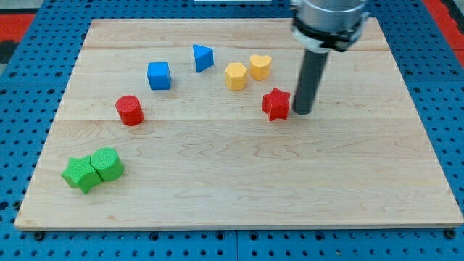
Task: Move the green star vertically below the blue triangle
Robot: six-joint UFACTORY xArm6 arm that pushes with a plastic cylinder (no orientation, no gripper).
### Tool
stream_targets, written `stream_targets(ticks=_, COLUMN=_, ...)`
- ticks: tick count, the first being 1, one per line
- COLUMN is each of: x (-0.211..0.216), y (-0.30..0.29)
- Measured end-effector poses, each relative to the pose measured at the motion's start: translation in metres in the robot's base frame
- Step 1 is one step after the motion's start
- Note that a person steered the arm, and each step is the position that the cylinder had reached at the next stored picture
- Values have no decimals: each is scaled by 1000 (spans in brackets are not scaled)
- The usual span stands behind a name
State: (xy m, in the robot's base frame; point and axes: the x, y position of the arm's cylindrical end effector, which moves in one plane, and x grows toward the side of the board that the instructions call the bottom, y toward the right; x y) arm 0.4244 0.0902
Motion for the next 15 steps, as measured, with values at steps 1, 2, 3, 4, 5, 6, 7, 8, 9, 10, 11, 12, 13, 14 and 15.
stream_targets(ticks=1, x=34, y=-6)
stream_targets(ticks=2, x=93, y=-13)
stream_targets(ticks=3, x=138, y=-70)
stream_targets(ticks=4, x=184, y=-145)
stream_targets(ticks=5, x=188, y=-248)
stream_targets(ticks=6, x=178, y=-321)
stream_targets(ticks=7, x=148, y=-300)
stream_targets(ticks=8, x=127, y=-251)
stream_targets(ticks=9, x=121, y=-226)
stream_targets(ticks=10, x=121, y=-205)
stream_targets(ticks=11, x=121, y=-204)
stream_targets(ticks=12, x=121, y=-206)
stream_targets(ticks=13, x=121, y=-207)
stream_targets(ticks=14, x=121, y=-207)
stream_targets(ticks=15, x=134, y=-207)
